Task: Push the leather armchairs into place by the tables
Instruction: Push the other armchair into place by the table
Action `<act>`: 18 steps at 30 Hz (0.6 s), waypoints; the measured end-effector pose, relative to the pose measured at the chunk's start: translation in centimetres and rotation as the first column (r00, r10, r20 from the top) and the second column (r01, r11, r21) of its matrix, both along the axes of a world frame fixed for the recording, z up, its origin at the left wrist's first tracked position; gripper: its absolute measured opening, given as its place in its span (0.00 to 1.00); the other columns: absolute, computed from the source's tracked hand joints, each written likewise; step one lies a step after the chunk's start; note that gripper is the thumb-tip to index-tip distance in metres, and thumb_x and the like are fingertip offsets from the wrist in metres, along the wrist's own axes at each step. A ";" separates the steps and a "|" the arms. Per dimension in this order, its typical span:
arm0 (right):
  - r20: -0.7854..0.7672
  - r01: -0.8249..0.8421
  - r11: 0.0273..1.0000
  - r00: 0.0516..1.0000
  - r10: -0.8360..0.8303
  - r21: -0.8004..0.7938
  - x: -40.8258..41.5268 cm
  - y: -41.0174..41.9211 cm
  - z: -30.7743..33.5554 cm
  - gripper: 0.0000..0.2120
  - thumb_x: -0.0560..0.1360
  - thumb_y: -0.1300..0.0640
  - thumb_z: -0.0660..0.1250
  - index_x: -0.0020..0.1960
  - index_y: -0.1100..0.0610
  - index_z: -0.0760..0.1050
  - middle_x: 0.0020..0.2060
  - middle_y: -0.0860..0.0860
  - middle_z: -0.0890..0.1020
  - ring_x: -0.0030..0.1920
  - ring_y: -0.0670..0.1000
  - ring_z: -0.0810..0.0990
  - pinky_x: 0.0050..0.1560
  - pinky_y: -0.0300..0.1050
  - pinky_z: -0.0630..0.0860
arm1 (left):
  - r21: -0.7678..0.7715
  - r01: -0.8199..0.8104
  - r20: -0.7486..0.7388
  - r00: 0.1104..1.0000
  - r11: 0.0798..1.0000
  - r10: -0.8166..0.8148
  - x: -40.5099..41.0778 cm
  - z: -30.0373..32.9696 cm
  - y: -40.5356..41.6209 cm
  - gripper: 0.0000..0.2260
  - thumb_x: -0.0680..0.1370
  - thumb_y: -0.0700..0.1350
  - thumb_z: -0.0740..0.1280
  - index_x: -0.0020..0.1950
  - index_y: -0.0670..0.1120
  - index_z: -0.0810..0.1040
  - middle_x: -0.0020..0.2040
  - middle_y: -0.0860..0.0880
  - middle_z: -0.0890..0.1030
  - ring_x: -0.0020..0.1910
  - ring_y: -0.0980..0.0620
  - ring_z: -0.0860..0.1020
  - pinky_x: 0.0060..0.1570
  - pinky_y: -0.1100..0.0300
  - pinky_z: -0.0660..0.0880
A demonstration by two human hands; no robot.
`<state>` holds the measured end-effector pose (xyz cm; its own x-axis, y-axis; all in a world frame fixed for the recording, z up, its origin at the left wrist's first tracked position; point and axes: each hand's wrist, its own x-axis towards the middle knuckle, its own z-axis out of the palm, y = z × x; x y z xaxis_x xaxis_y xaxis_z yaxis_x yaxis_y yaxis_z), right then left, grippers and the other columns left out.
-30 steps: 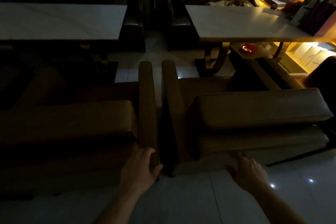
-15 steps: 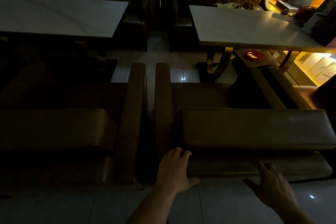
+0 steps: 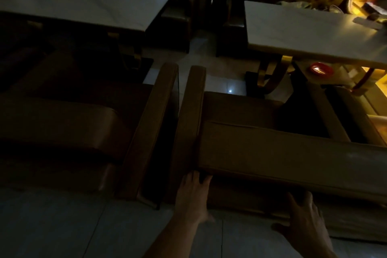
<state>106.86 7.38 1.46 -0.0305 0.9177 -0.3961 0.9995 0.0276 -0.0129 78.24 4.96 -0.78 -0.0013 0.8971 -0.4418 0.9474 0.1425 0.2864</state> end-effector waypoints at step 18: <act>0.079 -0.066 0.996 0.995 0.062 0.057 0.4 1.3 -4.1 0.42 0.68 0.38 0.73 0.75 0.46 0.58 0.72 0.63 0.67 0.75 0.67 0.58 0.71 0.64 0.65 | 0.196 0.005 0.060 0.998 0.981 -0.017 -0.9 -3.2 0.1 0.42 0.68 0.55 0.78 0.75 0.56 0.58 0.74 0.47 0.58 0.72 0.44 0.61 0.67 0.47 0.69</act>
